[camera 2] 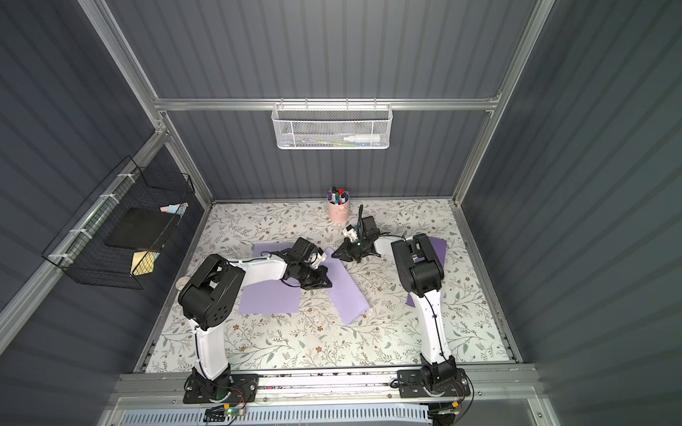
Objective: Fold the rectangular paper in half along the long edge
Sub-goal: Move the paper to the center of the board.
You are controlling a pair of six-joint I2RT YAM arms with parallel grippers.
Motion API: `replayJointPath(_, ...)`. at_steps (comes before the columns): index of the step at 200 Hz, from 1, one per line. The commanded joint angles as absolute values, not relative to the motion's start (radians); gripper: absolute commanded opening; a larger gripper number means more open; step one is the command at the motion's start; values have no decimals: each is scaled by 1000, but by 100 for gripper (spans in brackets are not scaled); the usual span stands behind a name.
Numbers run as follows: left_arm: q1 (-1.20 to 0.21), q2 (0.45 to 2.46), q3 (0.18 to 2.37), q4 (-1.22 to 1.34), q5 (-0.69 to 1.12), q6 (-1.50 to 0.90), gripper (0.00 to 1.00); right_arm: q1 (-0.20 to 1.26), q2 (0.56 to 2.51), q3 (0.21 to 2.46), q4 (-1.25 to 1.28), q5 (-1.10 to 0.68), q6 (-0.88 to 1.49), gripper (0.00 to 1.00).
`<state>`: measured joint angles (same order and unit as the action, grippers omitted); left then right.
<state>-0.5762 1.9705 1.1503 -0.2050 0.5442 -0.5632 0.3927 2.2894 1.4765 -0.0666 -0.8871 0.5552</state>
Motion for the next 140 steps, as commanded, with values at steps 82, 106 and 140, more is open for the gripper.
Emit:
replayJointPath(82,-575,1843,1201,-327,392,-527,99,310,2033,1213,18,-781,584,0)
replayJointPath(106,-571,1763,1259,-328,355,-527,99,243,1958,1129,6,-760,571,0)
replayJointPath(140,-533,1722,1341,-436,292,-516,99,144,1904,1088,-131,-671,496,0)
